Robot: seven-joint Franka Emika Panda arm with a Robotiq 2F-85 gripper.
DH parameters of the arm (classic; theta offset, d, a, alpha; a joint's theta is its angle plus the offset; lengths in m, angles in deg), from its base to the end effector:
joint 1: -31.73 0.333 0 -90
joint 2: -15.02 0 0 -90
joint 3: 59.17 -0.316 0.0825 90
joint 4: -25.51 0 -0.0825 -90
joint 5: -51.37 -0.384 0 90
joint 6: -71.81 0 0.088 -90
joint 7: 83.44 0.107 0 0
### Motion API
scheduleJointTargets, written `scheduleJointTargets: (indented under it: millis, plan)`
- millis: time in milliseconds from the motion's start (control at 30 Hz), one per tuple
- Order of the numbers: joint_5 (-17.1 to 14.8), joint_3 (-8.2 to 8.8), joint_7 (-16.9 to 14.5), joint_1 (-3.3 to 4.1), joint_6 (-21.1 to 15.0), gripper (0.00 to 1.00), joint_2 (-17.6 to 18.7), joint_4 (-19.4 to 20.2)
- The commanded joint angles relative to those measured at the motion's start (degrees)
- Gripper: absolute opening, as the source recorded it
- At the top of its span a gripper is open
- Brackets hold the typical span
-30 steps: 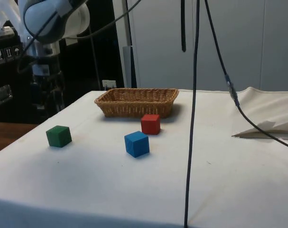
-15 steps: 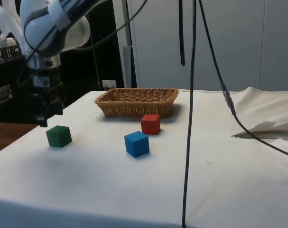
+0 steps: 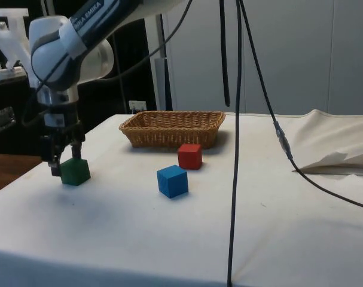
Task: Pick up exactly two blocks and place them into the basket.
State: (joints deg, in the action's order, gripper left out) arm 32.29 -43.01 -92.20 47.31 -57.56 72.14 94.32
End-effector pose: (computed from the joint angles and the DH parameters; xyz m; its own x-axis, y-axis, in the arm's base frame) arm 0.7651 0.0642 0.1925 0.9918 0.0770 0.1019 0.0799 -0.9965 -0.0246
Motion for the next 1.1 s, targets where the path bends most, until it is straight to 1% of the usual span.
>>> scheduleJointTargets:
  millis: [0,67,200,233,267,333,467,500,533,567,700,733,767,833,867,900,967,1000,1033,1067]
  plan:
    - [-0.2,-0.34,-0.3,-0.46,0.7,1.0,0.6,-0.7]
    - [-0.2,-0.29,-0.3,-0.63,0.9,1.0,1.0,-0.8]
    - [-0.3,-0.34,-0.3,-0.74,0.7,1.0,1.5,-1.0]
    - [-0.1,0.0,-0.1,-0.34,0.2,1.0,1.1,-0.3]
    - [-0.3,-0.29,-0.3,-0.74,0.6,1.0,1.5,-1.0]
    - [-0.3,-0.23,-0.3,-0.69,0.5,1.0,1.7,-1.1]
    - [-0.2,-0.11,-0.3,-0.86,0.5,1.0,1.7,-1.2]
    - [-0.1,0.11,-0.2,-0.52,0.1,1.0,1.4,-0.7]
    - [-0.2,-0.11,-0.5,-0.92,0.5,1.0,1.7,-1.2]
    - [-0.3,-0.06,-0.5,-0.97,0.4,1.0,1.7,-1.2]
    - [-0.2,0.06,-0.5,-0.97,0.3,1.0,1.5,-0.9]
    - [-0.1,0.23,-0.3,-0.74,0.1,0.96,1.4,-0.7]
    - [-0.2,0.11,-0.5,-0.92,0.2,0.96,1.5,-0.9]
    - [-0.2,0.11,-0.5,-0.92,0.2,0.79,1.5,-0.9]
    - [-0.2,0.17,-0.5,-0.92,0.2,0.68,1.5,-0.8]
    - [-0.2,0.17,-0.5,-0.92,0.2,0.4,1.5,-0.8]
    - [-0.2,0.17,-0.5,-0.92,0.2,0.18,1.4,-0.7]
    - [-0.2,0.17,-0.5,-0.92,0.2,0.07,1.4,-0.7]
    - [-0.1,0.34,-0.3,-0.74,0.1,0.0,1.4,-0.7]
    - [-0.2,0.23,-0.5,-0.92,0.1,0.0,1.4,-0.7]
